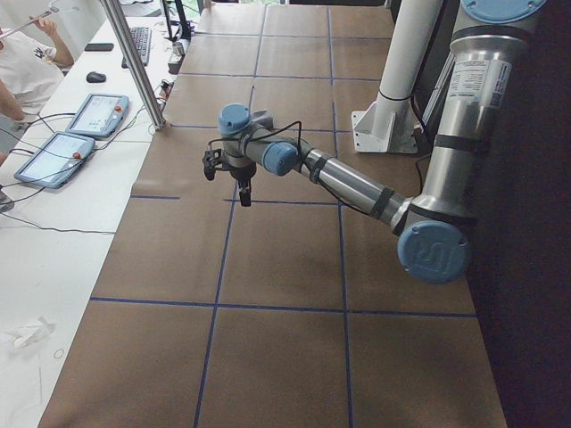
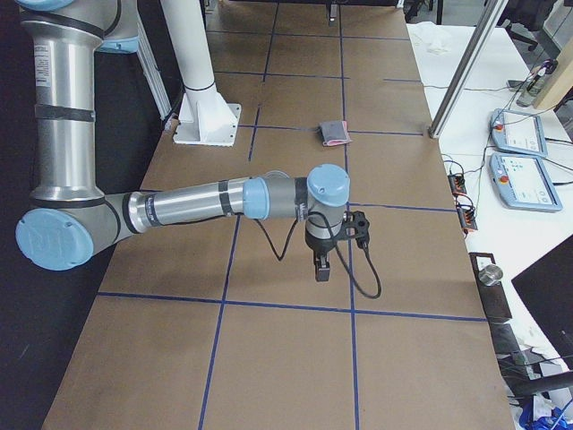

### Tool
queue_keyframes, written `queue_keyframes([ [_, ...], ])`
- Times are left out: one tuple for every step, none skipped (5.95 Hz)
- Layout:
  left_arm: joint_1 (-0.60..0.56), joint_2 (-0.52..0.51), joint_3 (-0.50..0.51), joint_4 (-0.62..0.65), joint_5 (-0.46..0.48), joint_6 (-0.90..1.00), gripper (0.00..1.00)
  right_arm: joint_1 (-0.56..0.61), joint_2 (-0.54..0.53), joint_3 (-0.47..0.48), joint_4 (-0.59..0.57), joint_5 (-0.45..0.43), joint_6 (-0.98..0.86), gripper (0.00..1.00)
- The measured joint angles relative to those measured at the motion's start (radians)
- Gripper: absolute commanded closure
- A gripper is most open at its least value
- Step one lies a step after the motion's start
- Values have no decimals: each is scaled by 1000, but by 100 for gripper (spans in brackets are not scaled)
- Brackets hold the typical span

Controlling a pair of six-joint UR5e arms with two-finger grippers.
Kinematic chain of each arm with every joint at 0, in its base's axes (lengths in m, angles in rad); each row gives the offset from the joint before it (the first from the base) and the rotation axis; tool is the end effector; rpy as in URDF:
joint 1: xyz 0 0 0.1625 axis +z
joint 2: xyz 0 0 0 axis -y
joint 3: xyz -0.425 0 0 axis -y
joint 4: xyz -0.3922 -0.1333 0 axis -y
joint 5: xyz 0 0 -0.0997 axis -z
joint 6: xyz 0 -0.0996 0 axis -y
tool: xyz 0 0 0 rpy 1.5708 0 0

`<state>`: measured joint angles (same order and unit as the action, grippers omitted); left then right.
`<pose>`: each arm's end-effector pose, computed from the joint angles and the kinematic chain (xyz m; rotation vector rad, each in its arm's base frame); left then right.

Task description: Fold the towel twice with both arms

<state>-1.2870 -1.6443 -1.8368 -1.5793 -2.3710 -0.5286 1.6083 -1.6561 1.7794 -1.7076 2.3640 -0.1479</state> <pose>0.0858 -0.5150 0.4870 -0.0105 0.8571 -0.0904 0.0792 -0.4491 0.6089 0.0607 -0.7913 -0.0992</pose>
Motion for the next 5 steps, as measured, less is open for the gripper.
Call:
queue_keyframes([
  [-110,47,55,46,-9,218,0,62,-23,-54,3,44,-78,0],
  [-194,79,107,98,-11,397,0,81,-37,-77,5,50,-96,0],
  [-246,111,153,125,-10,539,0,87,-45,-86,6,49,-100,0],
  [-280,130,187,135,-8,618,0,85,-45,-89,7,49,-82,0],
  [-312,137,209,137,-9,645,0,73,-43,-89,8,50,-44,0],
])
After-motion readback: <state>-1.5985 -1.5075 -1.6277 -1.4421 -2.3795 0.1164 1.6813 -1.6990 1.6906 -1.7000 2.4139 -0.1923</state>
